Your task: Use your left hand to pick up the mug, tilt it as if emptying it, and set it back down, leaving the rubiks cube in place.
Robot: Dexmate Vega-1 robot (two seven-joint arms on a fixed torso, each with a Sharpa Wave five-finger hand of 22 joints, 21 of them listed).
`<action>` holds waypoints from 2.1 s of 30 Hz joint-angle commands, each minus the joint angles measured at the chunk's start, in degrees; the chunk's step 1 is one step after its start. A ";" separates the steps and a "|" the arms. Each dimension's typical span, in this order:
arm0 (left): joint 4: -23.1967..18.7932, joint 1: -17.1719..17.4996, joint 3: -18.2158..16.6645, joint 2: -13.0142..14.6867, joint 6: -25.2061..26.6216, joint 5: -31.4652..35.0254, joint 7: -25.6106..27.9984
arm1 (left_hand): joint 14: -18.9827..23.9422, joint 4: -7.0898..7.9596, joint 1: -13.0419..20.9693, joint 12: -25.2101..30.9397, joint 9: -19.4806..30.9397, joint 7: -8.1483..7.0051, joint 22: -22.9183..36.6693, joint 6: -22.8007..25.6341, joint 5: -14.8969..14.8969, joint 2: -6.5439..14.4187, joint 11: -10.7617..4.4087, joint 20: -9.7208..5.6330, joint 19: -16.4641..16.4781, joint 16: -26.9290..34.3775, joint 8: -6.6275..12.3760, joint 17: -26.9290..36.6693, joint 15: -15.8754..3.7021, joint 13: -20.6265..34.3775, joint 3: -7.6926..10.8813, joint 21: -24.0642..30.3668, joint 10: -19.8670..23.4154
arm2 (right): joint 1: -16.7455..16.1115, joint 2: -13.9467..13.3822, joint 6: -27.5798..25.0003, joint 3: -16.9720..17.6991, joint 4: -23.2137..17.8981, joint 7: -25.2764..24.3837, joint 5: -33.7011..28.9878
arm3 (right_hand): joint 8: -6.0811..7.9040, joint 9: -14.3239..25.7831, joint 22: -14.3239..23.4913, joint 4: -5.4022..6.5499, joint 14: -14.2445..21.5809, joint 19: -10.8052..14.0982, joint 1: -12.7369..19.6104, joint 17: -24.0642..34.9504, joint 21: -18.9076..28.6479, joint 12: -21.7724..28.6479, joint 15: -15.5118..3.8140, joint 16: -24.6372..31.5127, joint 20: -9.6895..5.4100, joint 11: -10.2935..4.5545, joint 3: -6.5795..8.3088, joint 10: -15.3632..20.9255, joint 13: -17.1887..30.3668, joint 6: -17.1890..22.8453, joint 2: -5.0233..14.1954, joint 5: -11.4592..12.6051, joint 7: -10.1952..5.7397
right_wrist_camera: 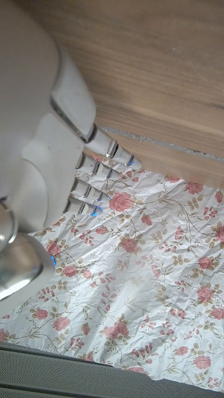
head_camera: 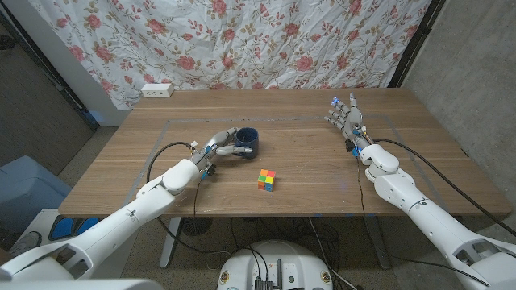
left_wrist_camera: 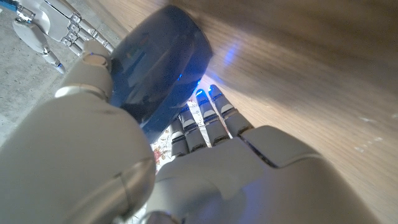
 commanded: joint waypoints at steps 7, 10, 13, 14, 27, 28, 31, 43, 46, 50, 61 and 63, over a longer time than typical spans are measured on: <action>-0.44 -0.39 -0.32 1.46 1.23 -1.35 -2.07 | -5.87 0.57 -1.75 -2.76 0.09 -0.42 0.03 -3.11 0.29 5.21 3.97 0.57 -0.36 -0.59 -6.87 -3.86 -1.10 -4.63 -1.24 -0.95 -5.28 | 0.06 0.01 0.00 0.01 0.10 0.05 0.02 | 0.21 0.14 0.29 0.39 0.38 0.21 0.48 0.11 0.36 0.30 -2.80 0.10 0.04 0.12 0.18 0.54 0.22 -0.08 1.28 0.23 -0.37; -0.79 -0.29 -0.43 1.65 1.82 -1.38 -1.93 | -6.62 0.59 -1.97 -3.02 0.08 -0.20 -0.02 -3.97 0.31 4.97 4.16 0.73 -0.77 -0.63 -8.01 -4.19 -0.52 -5.35 -1.43 -1.22 -6.14 | 0.05 0.01 0.01 0.01 0.10 0.04 0.01 | 0.21 0.14 0.29 0.39 0.41 0.18 0.48 0.11 0.34 0.29 -2.81 0.11 0.05 0.13 0.18 0.54 0.22 -0.08 1.28 0.23 -0.37; -0.46 -0.36 -0.56 1.53 1.48 -1.98 -2.27 | -7.57 0.65 -2.36 -3.19 0.06 0.91 -0.11 -5.26 0.33 4.58 5.00 0.66 -1.19 -0.60 -9.86 -4.54 -0.32 -6.57 -1.73 -1.54 -7.19 | 0.04 0.01 0.02 0.00 0.08 0.02 0.01 | 0.21 0.14 0.29 0.39 0.42 0.19 0.48 0.11 0.35 0.30 -2.82 0.12 0.03 0.13 0.18 0.54 0.22 -0.08 1.28 0.23 -0.37; -0.25 -0.45 -0.57 1.50 1.16 -2.05 -2.40 | -7.77 0.65 -2.41 -3.26 0.06 0.94 -0.12 -5.43 0.34 4.54 5.19 0.65 -1.32 -0.62 -10.14 -4.58 -0.33 -6.77 -1.77 -1.61 -7.50 | 0.03 0.01 0.04 0.00 0.07 -0.02 -0.03 | 0.21 0.14 0.29 0.39 0.46 0.19 0.48 0.11 0.35 0.29 -2.75 0.13 0.02 0.15 0.18 0.54 0.22 -0.08 1.28 0.23 -0.37; 1.17 -2.11 -0.01 1.54 1.23 -3.41 -5.79 | -13.66 0.90 -4.71 -3.69 0.08 1.75 -0.58 -11.65 0.47 3.22 6.03 0.85 -5.76 -0.84 -18.37 -4.90 1.09 -12.16 -2.78 -3.32 -13.53 | 0.02 0.00 0.01 0.00 0.06 0.01 0.00 | 0.21 0.14 0.29 0.40 0.40 0.21 0.48 0.11 0.36 0.29 -2.86 0.11 0.02 0.12 0.19 0.53 0.22 -0.08 1.28 0.23 -0.37; 1.43 -2.30 0.08 1.52 1.07 -3.73 -6.42 | -14.38 0.89 -4.79 -3.69 0.09 1.84 -0.63 -11.83 0.49 3.20 5.88 0.89 -6.48 -0.94 -18.84 -4.91 1.38 -12.53 -2.77 -3.52 -13.98 | 0.03 0.01 0.04 0.00 0.07 -0.02 -0.03 | 0.21 0.14 0.29 0.40 0.37 0.21 0.47 0.11 0.35 0.29 -2.87 0.10 0.01 0.11 0.19 0.52 0.22 -0.08 1.28 0.23 -0.37; 1.80 -2.85 0.45 1.66 1.30 -4.07 -7.85 | -16.93 0.79 -5.12 -3.87 0.13 2.26 -0.80 -13.73 0.59 3.03 6.51 1.27 -8.67 -1.00 -21.25 -4.94 2.30 -14.13 -2.72 -3.80 -16.78 | 0.04 0.01 0.03 0.00 0.08 -0.03 -0.03 | 0.21 0.14 0.29 0.40 0.37 0.22 0.47 0.11 0.36 0.29 -2.85 0.09 0.01 0.12 0.19 0.52 0.22 -0.08 1.29 0.23 -0.37; 2.90 -3.31 0.24 1.95 -0.25 -6.67 -11.30 | -24.99 0.58 -5.84 -3.91 0.28 3.67 -1.08 -18.63 0.48 0.90 9.73 1.06 -16.70 -1.07 -26.53 -4.97 5.38 -17.33 -2.84 -4.35 -23.88 | -0.02 -0.02 -0.04 0.01 -0.05 -0.05 0.01 | 0.21 0.14 0.29 0.39 0.44 0.24 0.49 0.11 0.36 0.26 -2.75 0.12 0.02 0.12 0.20 0.45 0.22 -0.08 1.29 0.23 -0.37; 2.40 -2.89 -0.24 2.37 -0.33 -7.32 -11.39 | -26.51 0.76 -6.36 -4.02 0.29 4.06 -1.08 -19.54 0.41 0.53 9.90 1.10 -18.52 -1.08 -27.07 -4.96 5.90 -17.52 -2.98 -4.39 -25.54 | -0.04 -0.03 -0.04 0.01 -0.09 -0.06 0.00 | 0.21 0.14 0.29 0.39 0.43 0.21 0.49 0.11 0.35 0.29 -2.81 0.11 0.02 0.22 0.20 0.52 0.22 -0.08 1.28 0.23 -0.37; 1.97 -2.20 -0.98 2.73 -0.53 -8.87 -11.89 | -28.81 1.01 -7.27 -4.04 0.29 4.91 -1.09 -20.85 0.28 0.15 10.34 1.35 -22.10 -1.12 -27.57 -4.94 6.33 -17.66 -3.19 -4.63 -27.45 | -0.05 -0.02 -0.04 0.00 -0.09 -0.08 -0.01 | 0.21 0.14 0.29 0.39 0.38 0.21 0.48 0.11 0.35 0.29 -2.81 0.09 0.05 0.20 0.19 0.54 0.22 -0.08 1.27 0.23 -0.37; 0.68 -0.08 -3.42 3.77 -1.26 -11.08 -10.43 | -33.14 1.73 -10.22 -3.88 0.26 5.14 -1.07 -22.45 0.00 0.26 10.15 2.30 -31.62 -0.94 -27.72 -4.91 6.35 -17.82 -3.52 -4.68 -31.01 | -0.02 -0.01 -0.02 0.00 -0.04 -0.05 -0.01 | 0.20 0.14 0.29 0.39 0.41 0.20 0.48 0.11 0.35 0.28 -2.80 0.11 0.02 0.15 0.19 0.51 0.22 -0.09 1.27 0.23 -0.37; 0.37 0.32 -3.93 3.75 -1.25 -11.73 -10.08 | -33.31 1.78 -10.49 -3.85 0.26 5.05 -1.07 -22.60 -0.03 0.26 10.06 2.44 -32.14 -0.89 -27.75 -4.91 6.32 -17.82 -3.57 -4.65 -31.17 | -0.01 -0.01 -0.02 0.00 -0.03 -0.04 0.00 | 0.20 0.14 0.29 0.39 0.42 0.20 0.48 0.11 0.35 0.29 -2.82 0.11 0.03 0.13 0.19 0.53 0.22 -0.09 1.27 0.23 -0.37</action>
